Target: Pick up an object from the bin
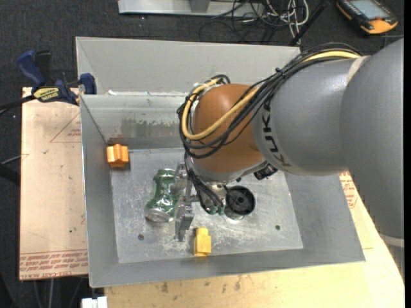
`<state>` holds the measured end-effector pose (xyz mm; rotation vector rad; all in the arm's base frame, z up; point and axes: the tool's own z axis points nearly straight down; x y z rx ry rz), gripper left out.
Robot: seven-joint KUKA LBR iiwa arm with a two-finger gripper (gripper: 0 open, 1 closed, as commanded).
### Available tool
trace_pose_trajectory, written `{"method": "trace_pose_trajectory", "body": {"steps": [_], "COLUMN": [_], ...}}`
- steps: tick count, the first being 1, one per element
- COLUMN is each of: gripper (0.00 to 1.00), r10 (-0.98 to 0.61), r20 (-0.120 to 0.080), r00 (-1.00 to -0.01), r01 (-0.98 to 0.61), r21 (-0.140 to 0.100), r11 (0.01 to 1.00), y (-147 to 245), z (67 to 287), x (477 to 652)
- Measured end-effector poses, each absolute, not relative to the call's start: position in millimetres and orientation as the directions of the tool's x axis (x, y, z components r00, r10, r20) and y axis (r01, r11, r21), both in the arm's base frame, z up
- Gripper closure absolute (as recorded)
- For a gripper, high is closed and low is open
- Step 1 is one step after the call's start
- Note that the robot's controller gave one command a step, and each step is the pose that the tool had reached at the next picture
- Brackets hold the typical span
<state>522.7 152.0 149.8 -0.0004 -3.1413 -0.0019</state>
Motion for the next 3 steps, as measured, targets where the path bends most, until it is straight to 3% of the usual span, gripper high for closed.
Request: {"method": "trace_pose_trajectory", "body": {"steps": [1,2,3], "gripper": [0.00,0.00,0.00], "r10": [-0.094,-0.250,-0.244], "r20": [-0.009,-0.027,-0.030], "r00": [-0.996,-0.968,-0.969], "r01": [-0.094,-0.250,-0.244], "r21": [0.003,0.001,0.000], "r11": [0.996,0.968,0.970], "y": [152,154,154], "z": [127,93,94], "x": [546.8,583.1,582.3]}}
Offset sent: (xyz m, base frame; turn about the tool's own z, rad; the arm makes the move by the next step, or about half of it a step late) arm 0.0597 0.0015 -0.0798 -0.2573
